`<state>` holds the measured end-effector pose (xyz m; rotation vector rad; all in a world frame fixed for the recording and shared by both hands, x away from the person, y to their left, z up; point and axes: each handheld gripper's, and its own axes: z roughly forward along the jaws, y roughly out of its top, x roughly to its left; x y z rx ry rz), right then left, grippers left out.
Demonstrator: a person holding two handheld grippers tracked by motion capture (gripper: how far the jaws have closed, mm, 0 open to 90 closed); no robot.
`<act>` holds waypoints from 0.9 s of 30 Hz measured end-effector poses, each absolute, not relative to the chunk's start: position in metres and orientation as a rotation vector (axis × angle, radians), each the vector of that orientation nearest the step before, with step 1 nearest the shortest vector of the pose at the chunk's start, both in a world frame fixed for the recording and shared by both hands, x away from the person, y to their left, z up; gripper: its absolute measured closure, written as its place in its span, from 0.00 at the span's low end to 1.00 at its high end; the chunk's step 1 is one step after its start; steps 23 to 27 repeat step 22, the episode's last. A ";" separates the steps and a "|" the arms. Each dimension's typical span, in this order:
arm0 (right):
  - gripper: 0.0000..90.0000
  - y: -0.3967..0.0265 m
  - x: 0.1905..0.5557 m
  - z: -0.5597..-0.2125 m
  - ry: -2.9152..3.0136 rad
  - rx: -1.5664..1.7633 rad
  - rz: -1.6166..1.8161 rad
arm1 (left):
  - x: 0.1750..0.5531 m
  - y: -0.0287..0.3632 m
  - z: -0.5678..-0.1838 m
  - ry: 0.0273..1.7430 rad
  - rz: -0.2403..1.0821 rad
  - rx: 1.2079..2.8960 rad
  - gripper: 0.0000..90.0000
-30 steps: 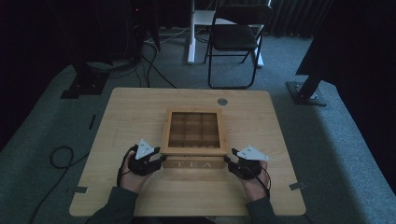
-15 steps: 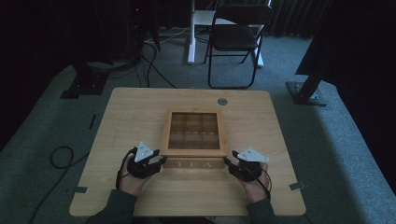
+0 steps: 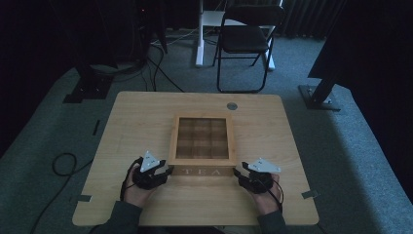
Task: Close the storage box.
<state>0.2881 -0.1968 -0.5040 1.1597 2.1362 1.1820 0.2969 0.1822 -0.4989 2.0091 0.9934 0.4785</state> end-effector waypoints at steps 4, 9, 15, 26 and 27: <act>0.57 -0.203 0.284 -0.499 2.111 1.154 1.201 | 0.294 0.194 -0.497 1.022 0.487 1.971 0.60; 0.53 -0.218 0.285 -0.494 2.084 1.184 1.224 | 0.290 0.215 -0.496 1.075 0.518 1.892 0.59; 0.53 -0.235 0.284 -0.493 2.047 1.226 1.205 | 0.293 0.240 -0.500 1.182 0.551 1.841 0.58; 0.52 -0.250 0.286 -0.496 2.000 1.277 1.166 | 0.298 0.250 -0.507 1.242 0.559 1.822 0.58; 0.52 -0.250 0.286 -0.496 2.000 1.277 1.166 | 0.298 0.250 -0.507 1.242 0.559 1.822 0.58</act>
